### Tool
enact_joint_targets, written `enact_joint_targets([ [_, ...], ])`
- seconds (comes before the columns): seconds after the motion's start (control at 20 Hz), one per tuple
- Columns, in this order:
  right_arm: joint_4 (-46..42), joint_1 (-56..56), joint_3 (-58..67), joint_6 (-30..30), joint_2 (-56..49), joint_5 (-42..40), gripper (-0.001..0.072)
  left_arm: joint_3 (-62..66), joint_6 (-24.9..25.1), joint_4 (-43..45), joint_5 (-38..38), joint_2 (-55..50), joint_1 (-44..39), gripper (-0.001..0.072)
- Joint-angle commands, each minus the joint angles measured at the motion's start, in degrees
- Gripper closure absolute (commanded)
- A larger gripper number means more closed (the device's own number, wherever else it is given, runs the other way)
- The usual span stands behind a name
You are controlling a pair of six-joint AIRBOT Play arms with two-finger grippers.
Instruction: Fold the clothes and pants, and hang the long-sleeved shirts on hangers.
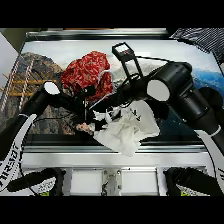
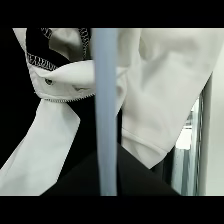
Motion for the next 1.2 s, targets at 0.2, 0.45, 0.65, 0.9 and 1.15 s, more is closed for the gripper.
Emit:
enact_joint_targets([
  [0.2, 2.0, 1.5, 0.1, 0.0, -2.1, -1.9, 0.0687, 0.1, -0.1, 0.0, 0.0, 0.0, 0.0, 0.0692],
  [0.45, 2.5, 0.8, 2.0, -4.9, -2.1, 1.6, 0.004, 0.1, -0.1, 0.0, 0.0, 0.0, 0.0, 0.0692],
  [0.65, 3.5, -5.4, 7.9, -12.2, -1.1, 13.1, 0.0042, 0.1, -0.1, 0.1, 0.0, 0.0, 0.1, 0.0692],
  [0.9, 20.9, -21.6, 8.4, -23.6, 0.5, 13.5, 0.0051, 0.1, -0.1, 0.1, -0.1, 0.0, 0.1, 0.0692],
  [1.15, 31.5, -31.1, 8.4, -25.0, -0.6, 12.8, 0.0051, 0.1, -0.1, 0.1, -0.1, 0.0, 0.1, 0.0691],
])
